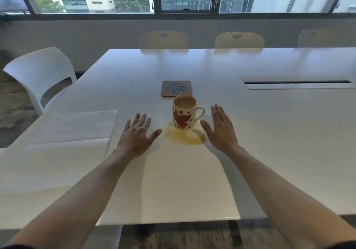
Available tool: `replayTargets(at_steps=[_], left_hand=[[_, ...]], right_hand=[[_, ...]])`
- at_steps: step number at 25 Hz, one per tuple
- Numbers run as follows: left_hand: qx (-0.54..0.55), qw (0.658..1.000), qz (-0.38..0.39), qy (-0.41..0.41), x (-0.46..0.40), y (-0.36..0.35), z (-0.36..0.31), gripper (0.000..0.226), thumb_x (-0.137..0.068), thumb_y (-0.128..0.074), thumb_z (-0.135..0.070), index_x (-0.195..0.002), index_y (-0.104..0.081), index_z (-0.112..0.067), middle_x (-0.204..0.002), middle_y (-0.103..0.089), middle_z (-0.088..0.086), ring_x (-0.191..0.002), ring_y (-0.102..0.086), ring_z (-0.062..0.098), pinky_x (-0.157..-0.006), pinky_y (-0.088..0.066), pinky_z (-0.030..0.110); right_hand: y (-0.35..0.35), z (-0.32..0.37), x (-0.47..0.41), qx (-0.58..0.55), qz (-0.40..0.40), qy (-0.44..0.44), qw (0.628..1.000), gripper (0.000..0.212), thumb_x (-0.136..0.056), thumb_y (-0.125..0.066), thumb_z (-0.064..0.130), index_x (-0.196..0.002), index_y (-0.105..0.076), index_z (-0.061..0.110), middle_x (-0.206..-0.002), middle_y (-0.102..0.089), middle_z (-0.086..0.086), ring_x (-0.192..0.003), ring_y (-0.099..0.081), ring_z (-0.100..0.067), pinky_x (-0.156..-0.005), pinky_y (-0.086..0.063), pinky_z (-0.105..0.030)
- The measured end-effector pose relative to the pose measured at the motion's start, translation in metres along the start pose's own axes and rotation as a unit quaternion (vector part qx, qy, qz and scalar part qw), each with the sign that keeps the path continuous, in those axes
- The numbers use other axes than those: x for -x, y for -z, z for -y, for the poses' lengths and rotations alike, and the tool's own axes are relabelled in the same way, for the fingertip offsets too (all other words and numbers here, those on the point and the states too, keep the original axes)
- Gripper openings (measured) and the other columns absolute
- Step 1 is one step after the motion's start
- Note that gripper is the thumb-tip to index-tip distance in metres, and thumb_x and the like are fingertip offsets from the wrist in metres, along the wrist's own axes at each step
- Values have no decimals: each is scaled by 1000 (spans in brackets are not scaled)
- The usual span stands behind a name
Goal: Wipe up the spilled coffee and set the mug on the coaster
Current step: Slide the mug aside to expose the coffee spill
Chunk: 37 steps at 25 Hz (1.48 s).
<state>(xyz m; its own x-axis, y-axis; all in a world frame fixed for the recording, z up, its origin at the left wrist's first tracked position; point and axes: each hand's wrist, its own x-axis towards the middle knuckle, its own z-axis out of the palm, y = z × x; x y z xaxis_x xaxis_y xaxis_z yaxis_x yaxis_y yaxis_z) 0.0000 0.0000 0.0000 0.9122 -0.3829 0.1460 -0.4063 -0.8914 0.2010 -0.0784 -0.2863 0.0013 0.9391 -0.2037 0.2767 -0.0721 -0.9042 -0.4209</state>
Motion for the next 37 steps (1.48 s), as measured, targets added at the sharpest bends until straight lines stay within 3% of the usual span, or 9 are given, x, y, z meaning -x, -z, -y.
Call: replayTargets(at_steps=[4, 8, 10, 12, 16, 18, 25, 37], left_hand=[[-2, 999, 52, 8, 0, -10, 2, 86, -88, -16, -74, -154, -18, -20, -163, -11, 1, -151, -1, 15, -122, -2, 41], [-7, 999, 39, 4, -1, -13, 7, 83, -88, -20, -73, -154, -20, -22, -163, -13, -1, -150, -4, 13, -122, -3, 40], [-11, 999, 34, 3, -1, -15, 6, 84, -88, -19, -74, -154, -21, -23, -163, -14, -2, -150, -6, 13, -122, -4, 39], [-7, 999, 33, 4, -1, -15, 6, 83, -88, -20, -74, -153, -22, -23, -162, -16, -2, -150, -7, 13, -122, -4, 39], [4, 1000, 27, 7, -1, -14, 6, 81, -89, -23, -73, -153, -24, -23, -162, -17, -2, -150, -8, 12, -122, -4, 39], [4, 1000, 24, 7, -1, -14, 6, 80, -89, -24, -72, -153, -24, -23, -162, -18, -2, -150, -9, 12, -122, -4, 39], [16, 1000, 16, 7, -1, -15, 6, 79, -89, -26, -71, -152, -27, -23, -161, -20, -2, -150, -10, 12, -122, -5, 39], [28, 999, 10, 11, -3, -16, 6, 77, -90, -29, -70, -152, -28, -24, -161, -21, -3, -150, -10, 11, -122, -4, 38]], right_hand=[[1, 7, -7, -71, -7, 8, 997, 70, -100, -38, 49, -154, -18, 9, -162, -21, -11, -149, -18, -25, -119, -19, -39], [0, 16, -16, -180, -39, 3, 983, 45, -101, -48, 29, -140, -46, 6, -142, -52, -14, -131, -48, -28, -107, -41, -40], [-2, 18, -19, -224, -70, -16, 972, 34, -100, -52, 26, -126, -58, 5, -123, -64, -13, -113, -61, -26, -89, -50, -26], [-3, 22, -21, -272, -87, -40, 957, 26, -99, -55, 26, -115, -63, 8, -108, -70, -6, -97, -68, -22, -74, -48, -15], [-6, 28, -26, -351, -80, -65, 931, 24, -98, -57, 29, -104, -65, 7, -93, -72, -5, -77, -72, -15, -73, -61, -39], [-9, 27, -29, -379, -87, -80, 918, 21, -97, -58, 25, -99, -64, 5, -88, -71, -6, -73, -73, -13, -70, -62, -42], [-11, 29, -30, -437, -90, -117, 887, 16, -97, -60, 18, -92, -66, 5, -87, -71, -12, -75, -75, -20, -69, -63, -39], [-4, 27, -25, -457, -135, -134, 869, 13, -95, -63, 20, -91, -66, 8, -88, -70, -13, -79, -74, -24, -64, -62, -31]])
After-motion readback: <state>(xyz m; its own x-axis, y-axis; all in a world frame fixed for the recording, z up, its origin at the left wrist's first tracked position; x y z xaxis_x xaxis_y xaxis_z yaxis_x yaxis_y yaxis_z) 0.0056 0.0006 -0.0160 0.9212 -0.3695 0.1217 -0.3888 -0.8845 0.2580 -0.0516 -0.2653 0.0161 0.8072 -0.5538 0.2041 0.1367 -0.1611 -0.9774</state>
